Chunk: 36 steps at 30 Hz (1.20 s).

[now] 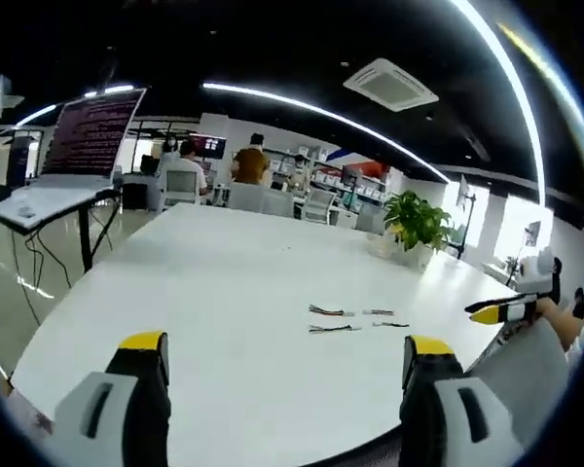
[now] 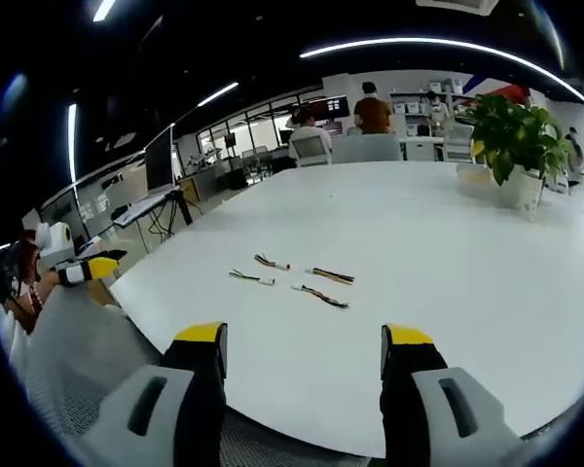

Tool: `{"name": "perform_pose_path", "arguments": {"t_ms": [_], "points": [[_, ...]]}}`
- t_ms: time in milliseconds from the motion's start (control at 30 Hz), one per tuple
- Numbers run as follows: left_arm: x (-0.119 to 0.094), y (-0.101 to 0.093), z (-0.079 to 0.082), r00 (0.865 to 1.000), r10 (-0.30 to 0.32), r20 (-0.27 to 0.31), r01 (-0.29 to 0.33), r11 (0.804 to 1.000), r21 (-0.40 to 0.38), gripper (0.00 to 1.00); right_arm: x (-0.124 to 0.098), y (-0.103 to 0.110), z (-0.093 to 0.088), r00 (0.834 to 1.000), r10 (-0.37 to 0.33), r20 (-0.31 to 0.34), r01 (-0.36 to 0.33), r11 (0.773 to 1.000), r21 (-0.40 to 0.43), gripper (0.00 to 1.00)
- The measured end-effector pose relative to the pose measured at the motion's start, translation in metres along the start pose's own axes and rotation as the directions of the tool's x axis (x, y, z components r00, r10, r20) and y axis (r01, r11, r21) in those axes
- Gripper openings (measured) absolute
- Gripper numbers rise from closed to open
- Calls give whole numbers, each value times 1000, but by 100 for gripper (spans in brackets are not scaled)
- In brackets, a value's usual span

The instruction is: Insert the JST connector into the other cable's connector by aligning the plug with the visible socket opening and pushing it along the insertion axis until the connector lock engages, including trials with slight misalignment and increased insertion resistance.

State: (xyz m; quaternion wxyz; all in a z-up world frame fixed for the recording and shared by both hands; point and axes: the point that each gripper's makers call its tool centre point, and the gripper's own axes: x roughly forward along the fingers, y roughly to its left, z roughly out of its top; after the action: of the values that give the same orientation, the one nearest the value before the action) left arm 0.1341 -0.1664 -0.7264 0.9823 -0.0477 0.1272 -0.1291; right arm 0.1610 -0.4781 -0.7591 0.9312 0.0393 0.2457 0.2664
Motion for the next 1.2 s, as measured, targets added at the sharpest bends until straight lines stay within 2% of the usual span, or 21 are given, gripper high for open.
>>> {"name": "perform_pose_path", "arguments": {"t_ms": [33,67,100,133,200,233,267,300,433,467,500,533,567,700,800,900,933,1000,1033,1067,1200], "points": [[2,-9,1,999,-48,9,48,999,19,99,0,-1,0,1000,-2,3,2,1000,3,62],[3,-15,8,996,-74,52,74,997,4,99,0,-1,1,1000,-4,5,4,1000,5,62],[2,-6,18,993,-38,112,39,999,-3,99,0,-2,1,1000,-5,8,5,1000,12,62],[1,-2,21,992,-18,128,20,1000,-14,99,0,-2,1,1000,-4,9,3,1000,16,62],[4,-3,12,997,-41,67,44,998,-46,99,0,0,2,1000,3,12,-3,1000,7,62],[4,-4,15,996,-38,79,41,999,-31,99,0,0,1,1000,5,10,-5,1000,6,62],[5,-5,24,991,-49,128,50,999,-6,99,0,0,1,1000,6,5,-6,1000,6,62],[5,-7,27,989,-62,135,65,998,-20,99,0,0,0,1000,6,3,-6,1000,5,62],[12,-3,20,997,-42,69,45,998,-53,99,0,1,-1,1000,12,-6,-12,1000,0,62],[11,-1,18,998,-30,61,35,997,-75,99,1,1,-2,1000,13,-7,-13,1000,-2,62],[10,2,11,1000,-18,23,22,986,-167,99,1,2,-2,1000,15,-11,-15,1000,-3,62],[8,7,10,1000,14,16,-10,973,-231,99,1,2,-3,1000,15,-12,-15,1000,-3,62],[6,9,13,999,35,29,-27,970,-240,99,1,2,-3,1000,15,-12,-15,1000,-2,62],[3,5,19,996,41,75,-34,995,-95,99,1,2,-3,1000,12,-15,-12,1000,3,62],[5,15,8,996,86,29,-86,996,11,99,1,2,-4,1000,13,-17,-13,1000,7,61],[5,20,-13,994,71,-78,-82,985,-151,99,1,4,-4,1000,18,-19,-17,1000,5,61],[5,21,-17,993,70,-96,-85,983,-165,99,1,4,-4,1000,19,-21,-19,1000,4,61],[5,25,-15,992,90,-89,-99,990,-100,99,1,4,-5,1000,19,-23,-19,1000,7,61],[5,29,-13,990,110,-85,-112,993,-23,99,1,4,-5,1000,21,-23,-20,1000,6,61],[4,32,-14,988,126,-89,-126,992,6,99,1,5,-5,999,22,-24,-22,1000,5,61],[5,29,-13,992,103,-74,-106,994,-40,99,1,5,-5,999,23,-27,-23,1000,5,61]]}}
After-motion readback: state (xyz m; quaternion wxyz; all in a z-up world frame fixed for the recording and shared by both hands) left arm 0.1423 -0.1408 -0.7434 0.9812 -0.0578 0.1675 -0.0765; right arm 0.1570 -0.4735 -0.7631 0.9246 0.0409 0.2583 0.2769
